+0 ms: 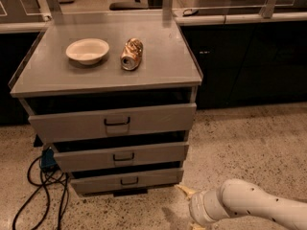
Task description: Open middle drawer
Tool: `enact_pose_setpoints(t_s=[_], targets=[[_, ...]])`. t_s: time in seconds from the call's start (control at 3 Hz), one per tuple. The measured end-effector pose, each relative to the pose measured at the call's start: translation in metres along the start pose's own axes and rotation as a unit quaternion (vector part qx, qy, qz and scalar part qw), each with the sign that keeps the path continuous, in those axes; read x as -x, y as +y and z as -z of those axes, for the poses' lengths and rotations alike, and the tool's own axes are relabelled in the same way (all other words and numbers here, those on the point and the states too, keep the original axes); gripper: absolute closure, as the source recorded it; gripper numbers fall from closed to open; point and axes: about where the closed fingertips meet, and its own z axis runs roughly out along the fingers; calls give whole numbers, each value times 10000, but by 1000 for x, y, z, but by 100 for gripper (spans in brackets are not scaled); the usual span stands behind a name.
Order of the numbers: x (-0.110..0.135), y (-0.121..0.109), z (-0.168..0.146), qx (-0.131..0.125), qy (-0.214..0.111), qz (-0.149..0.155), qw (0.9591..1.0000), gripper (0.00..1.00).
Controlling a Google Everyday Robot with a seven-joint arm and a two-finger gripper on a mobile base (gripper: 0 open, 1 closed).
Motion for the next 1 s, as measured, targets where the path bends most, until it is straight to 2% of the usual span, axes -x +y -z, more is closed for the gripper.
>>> enact_pose_setpoints(t_s=[0.33,0.67,1.0], targets=[[-16,-8,-6,-144,-235,14,9996,0],[-29,-57,-10,-547,-476,451,9963,0],[-19,-117,1,-952,-461,967,9897,0]])
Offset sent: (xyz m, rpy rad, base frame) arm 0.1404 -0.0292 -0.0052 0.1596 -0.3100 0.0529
